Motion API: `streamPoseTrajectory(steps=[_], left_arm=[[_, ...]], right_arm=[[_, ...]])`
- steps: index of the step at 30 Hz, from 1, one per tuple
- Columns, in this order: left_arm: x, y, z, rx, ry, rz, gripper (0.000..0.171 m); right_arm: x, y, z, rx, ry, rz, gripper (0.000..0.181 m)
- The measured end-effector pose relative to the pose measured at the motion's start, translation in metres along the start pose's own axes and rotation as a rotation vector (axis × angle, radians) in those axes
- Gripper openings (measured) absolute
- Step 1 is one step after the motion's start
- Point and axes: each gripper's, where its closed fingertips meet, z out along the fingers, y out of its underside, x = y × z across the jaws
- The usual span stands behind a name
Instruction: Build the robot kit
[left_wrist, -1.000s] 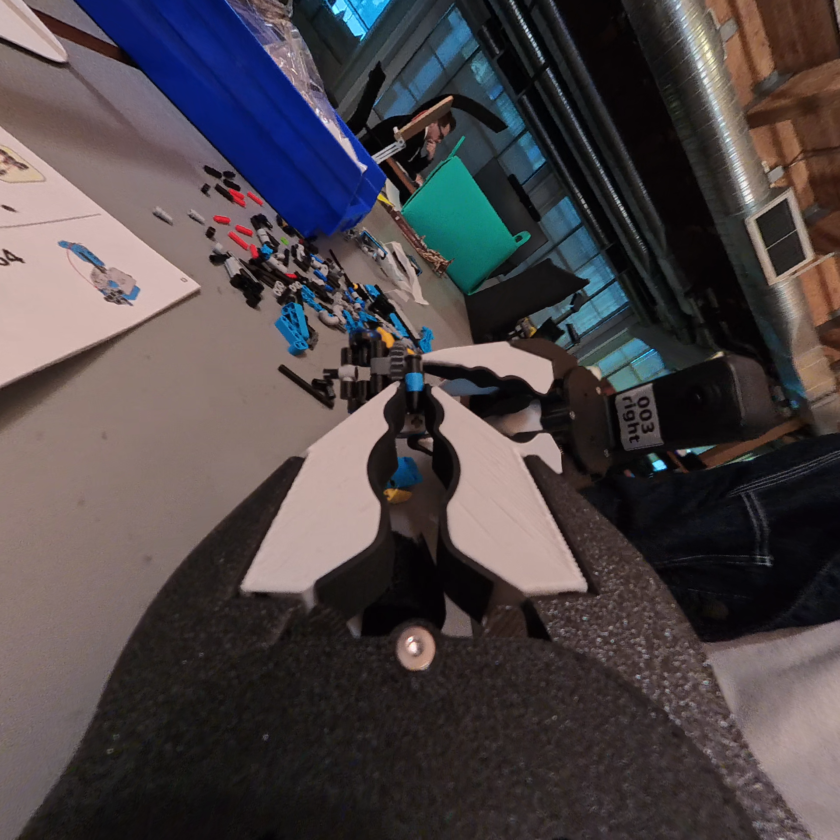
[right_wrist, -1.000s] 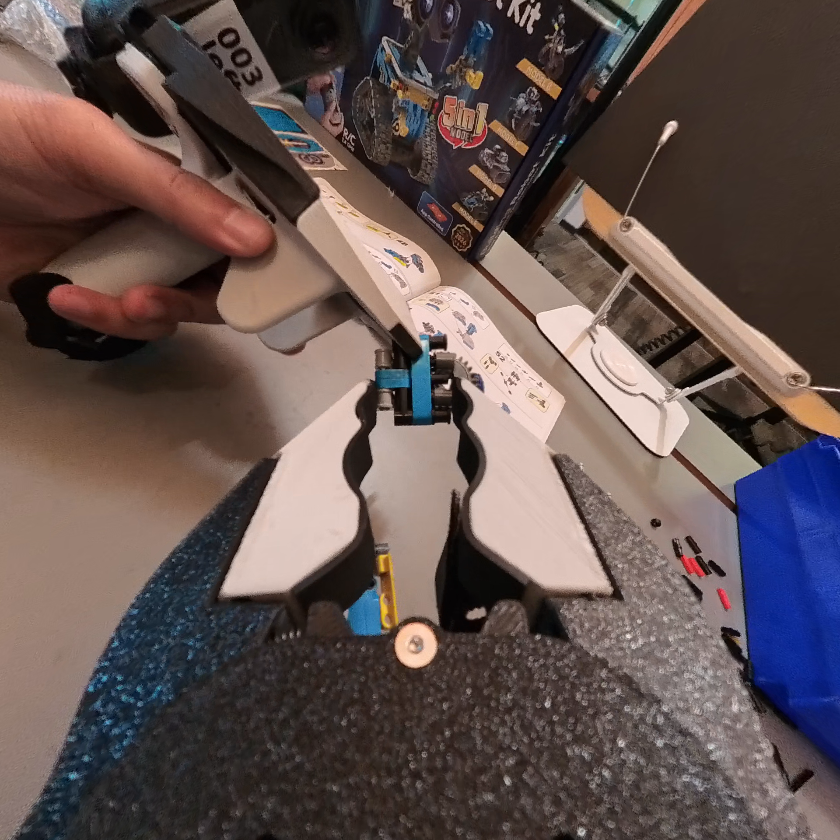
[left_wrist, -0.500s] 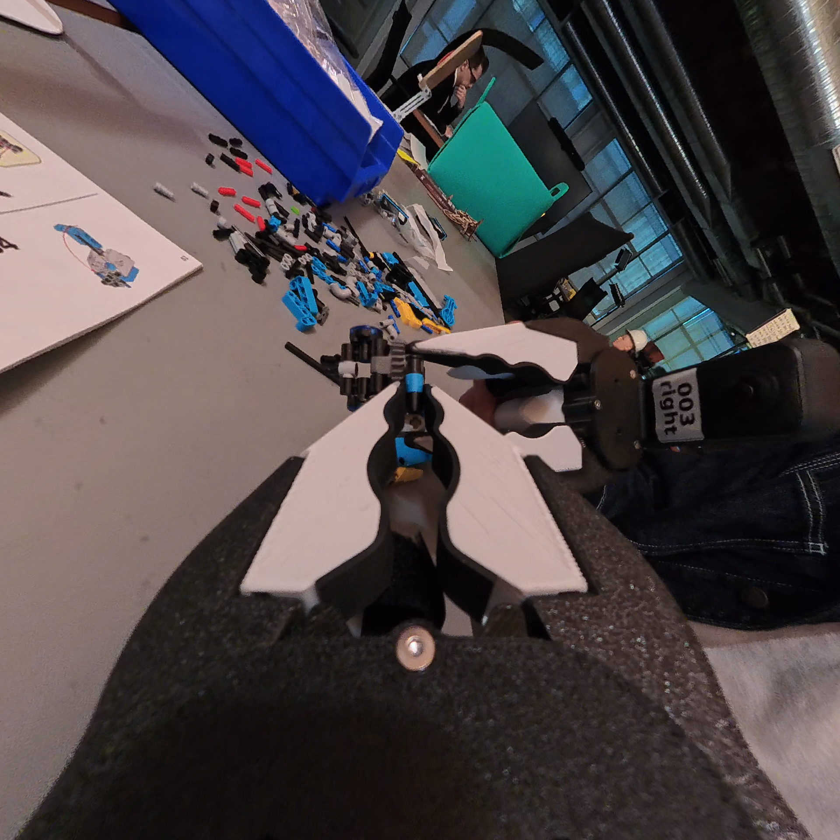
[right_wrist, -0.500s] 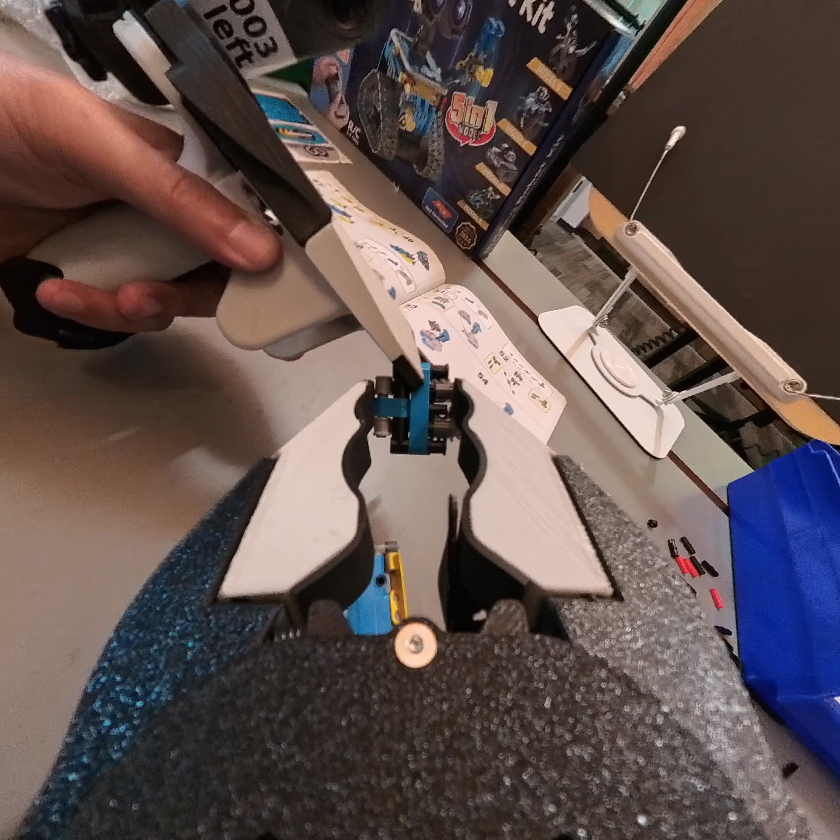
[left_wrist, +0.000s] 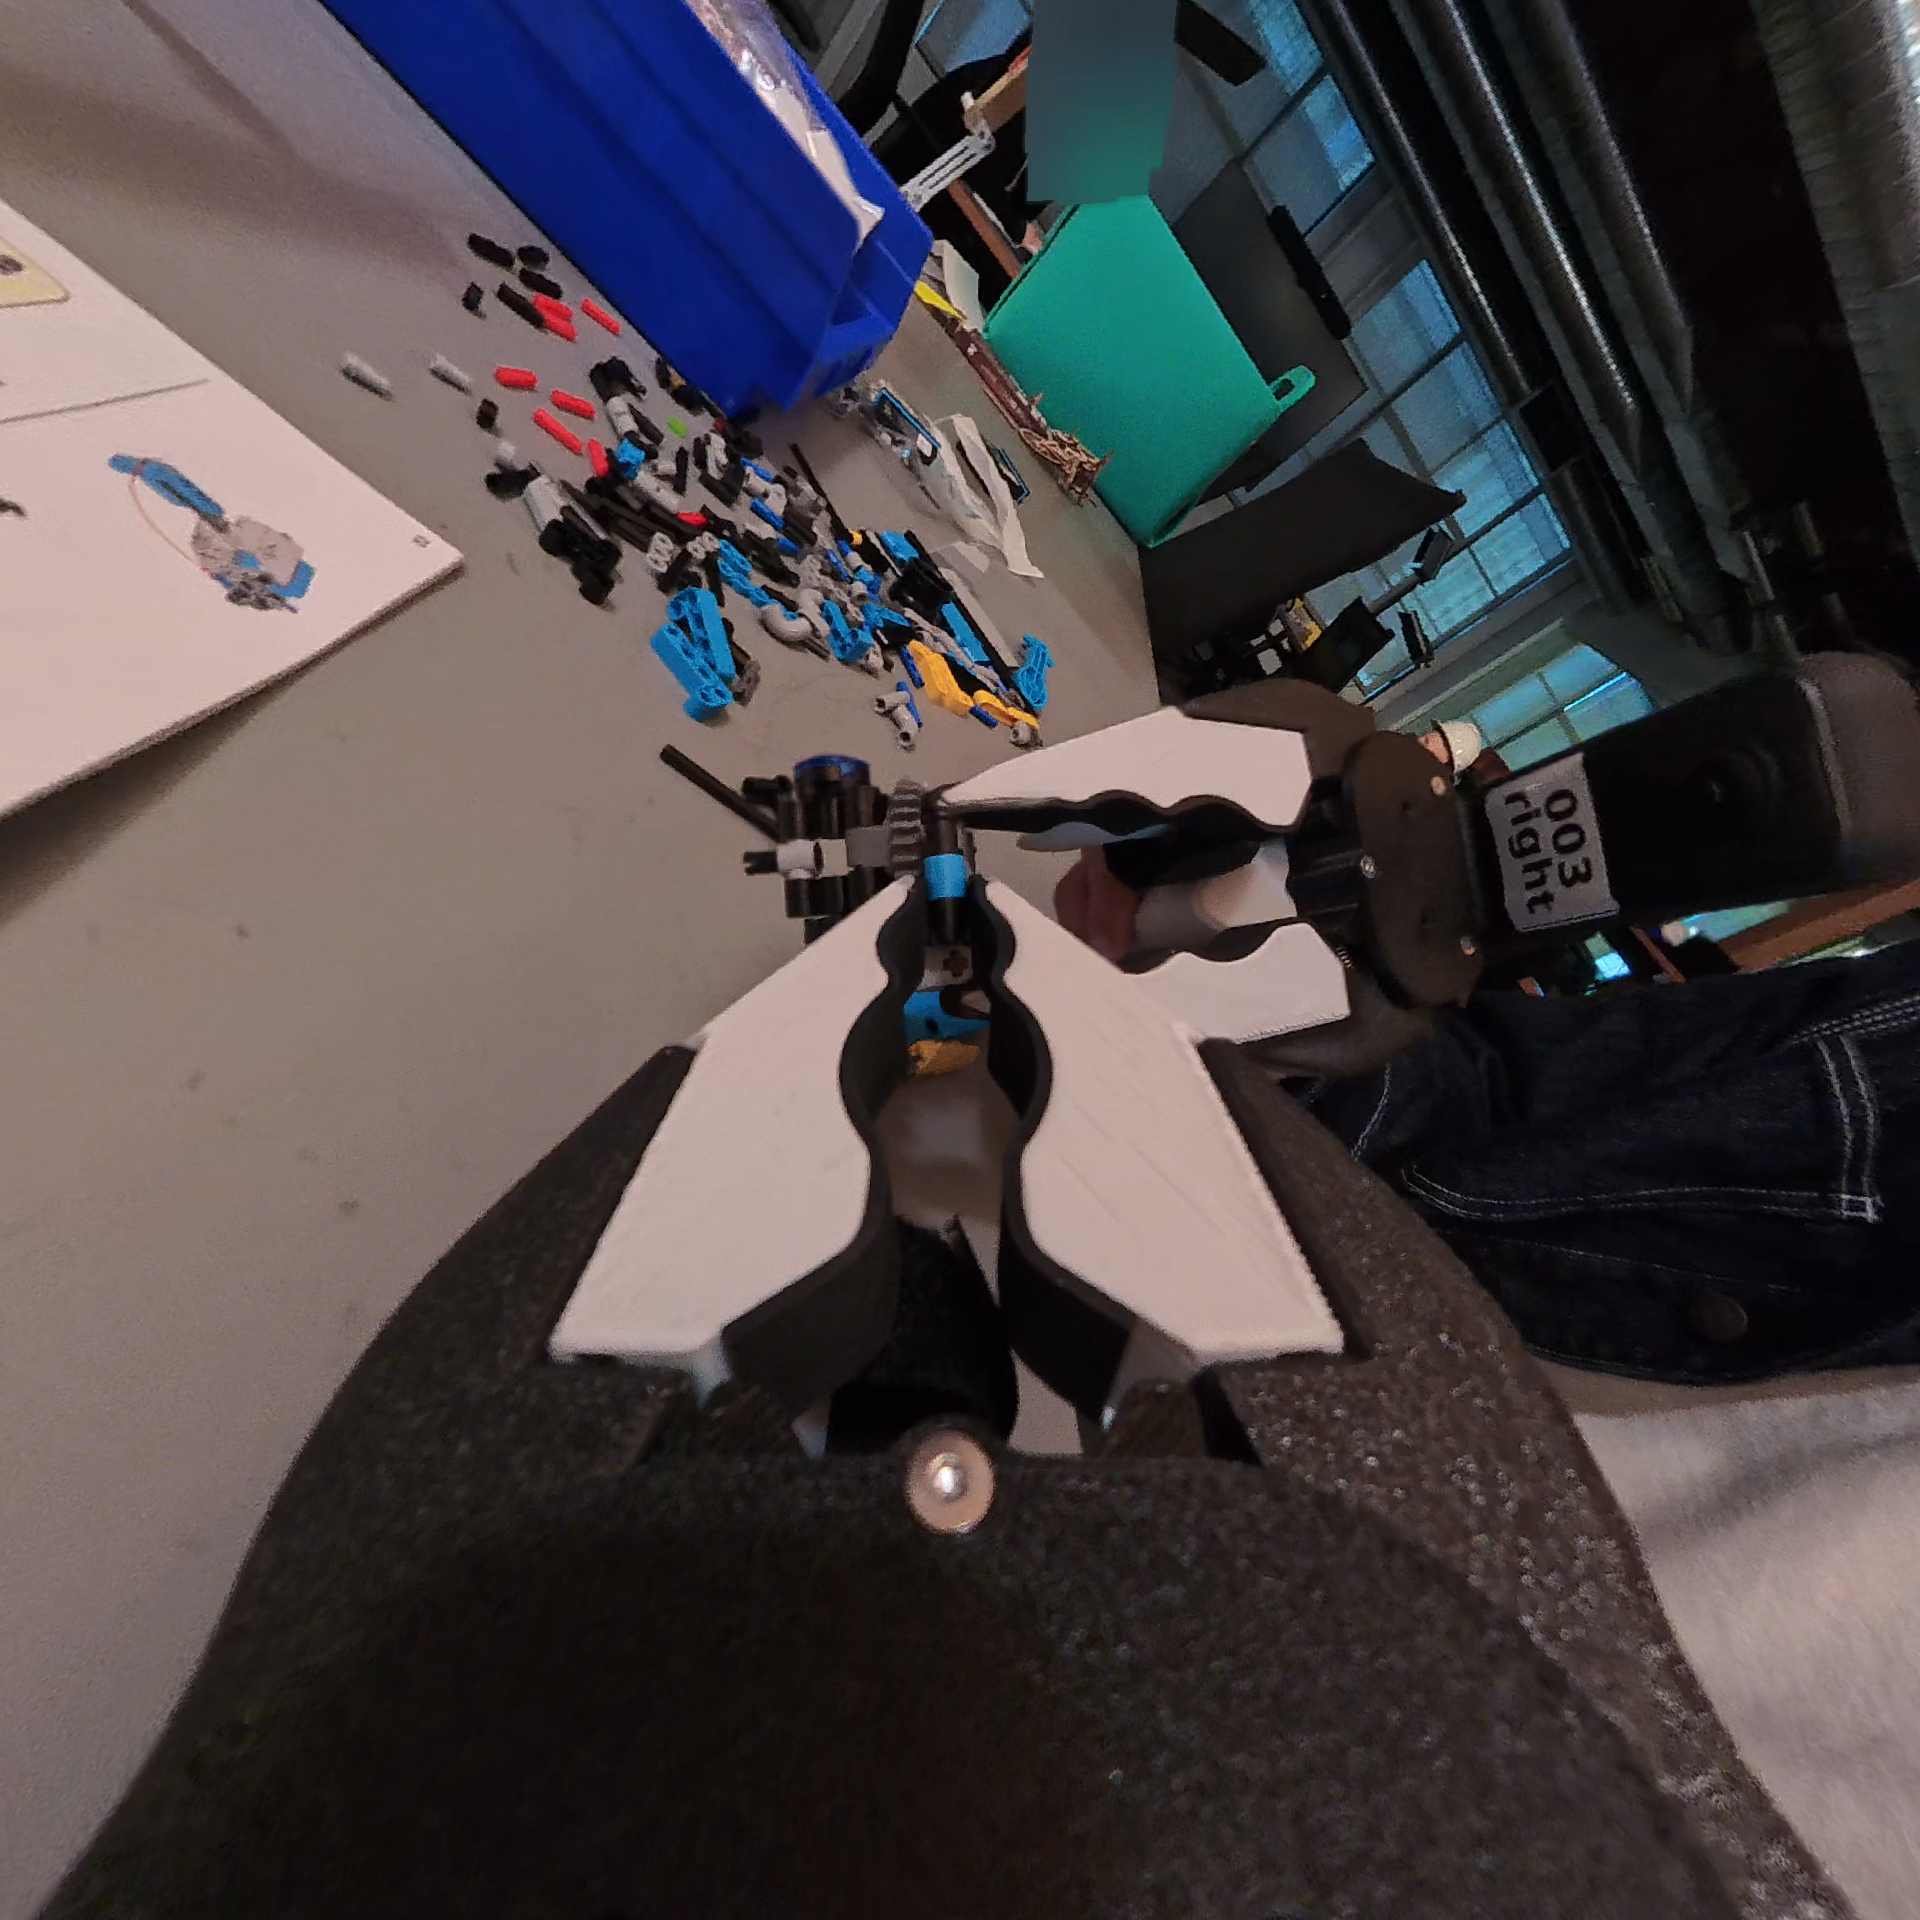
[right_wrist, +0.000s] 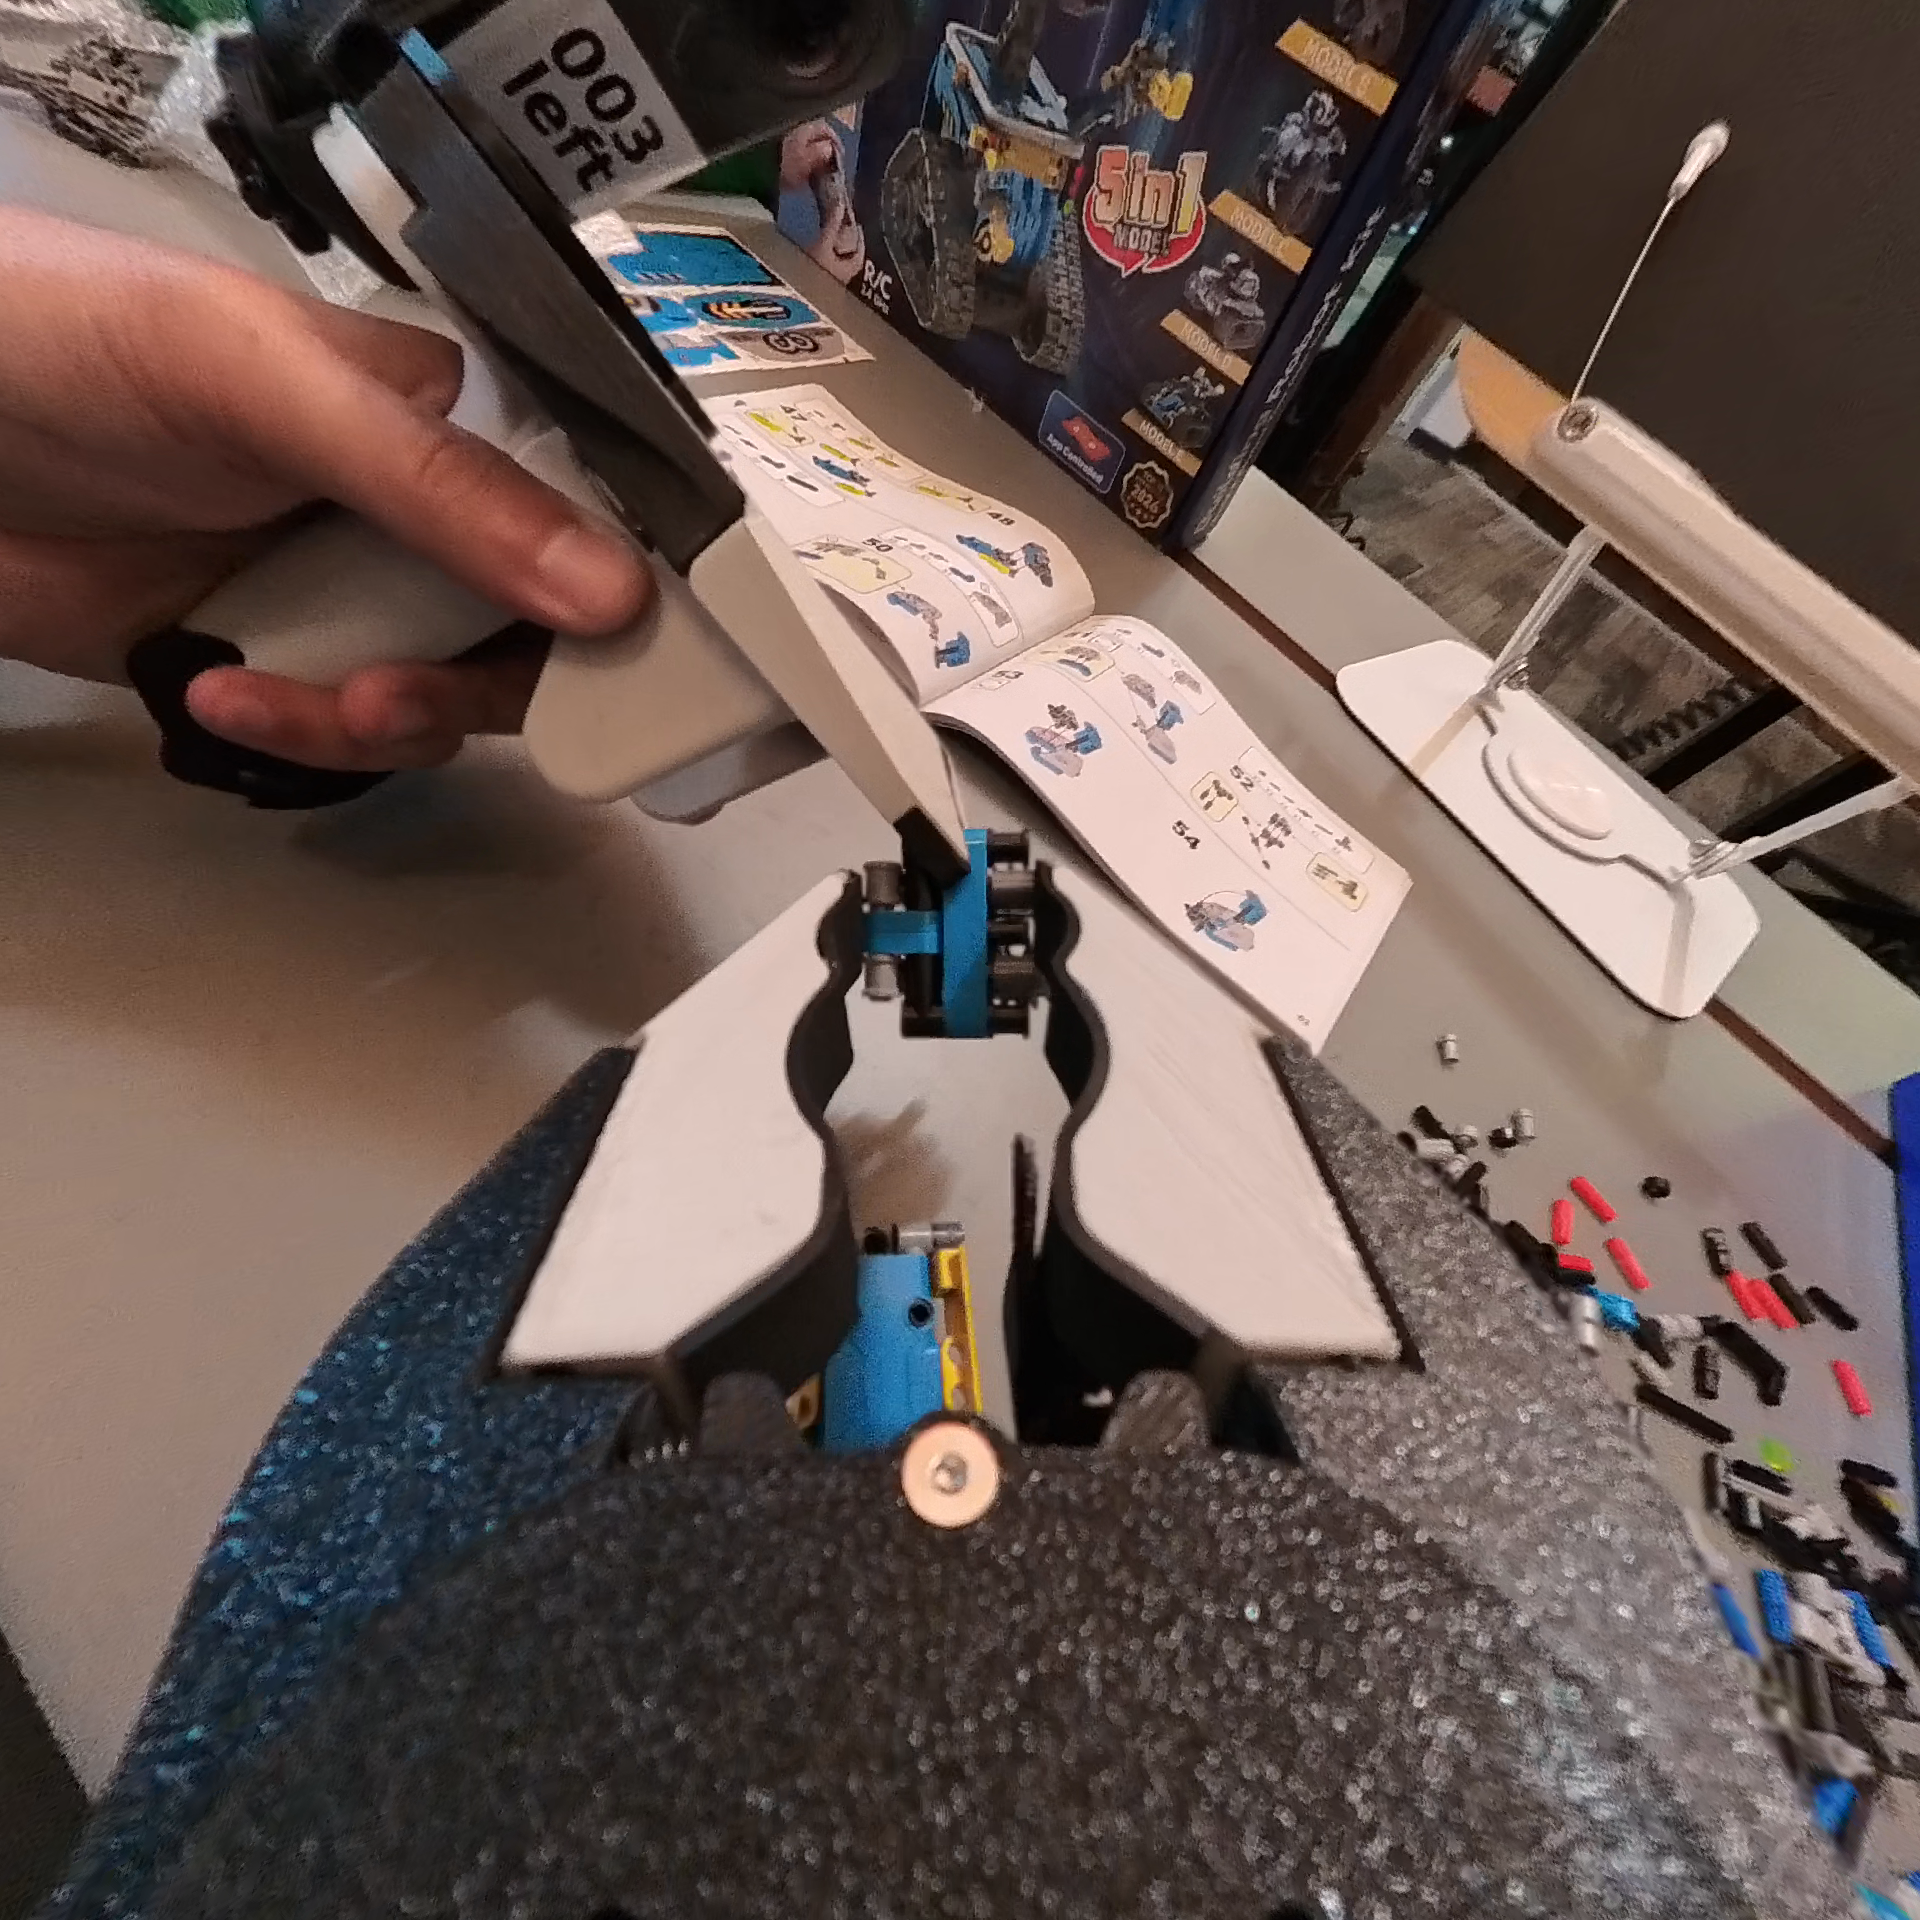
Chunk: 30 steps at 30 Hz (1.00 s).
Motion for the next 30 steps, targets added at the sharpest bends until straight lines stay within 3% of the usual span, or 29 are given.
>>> streamPoseTrajectory(steps=[2, 8, 15, 18, 24, 30], left_arm=[[-0.004, -0.002, -0.003, 0.02, -0.007, -0.026, 0.006], [-0.001, -0.006, -0.006, 0.042, 0.017, -0.045, 0.006], [-0.003, -0.005, -0.005, 0.033, 0.0, 0.001, 0.007], [-0.007, -0.011, -0.013, 0.049, -0.018, 0.003, 0.026], [0.006, -0.014, -0.014, 0.052, 0.038, 0.057, 0.027], [0.008, -0.008, -0.007, 0.038, 0.002, 0.114, 0.019]], right_arm=[[0.004, 0.0, -0.003, 0.007, 0.03, -0.002, 0.048], [0.002, 0.002, -0.002, -0.017, 0.058, -0.084, 0.033], [0.005, 0.006, -0.001, -0.057, 0.065, -0.119, 0.032], [0.015, 0.002, -0.004, -0.045, 0.135, -0.161, 0.032], [0.014, 0.004, -0.004, -0.057, 0.109, -0.126, 0.03], [0.006, 0.001, -0.004, -0.067, 0.111, -0.184, 0.029]])
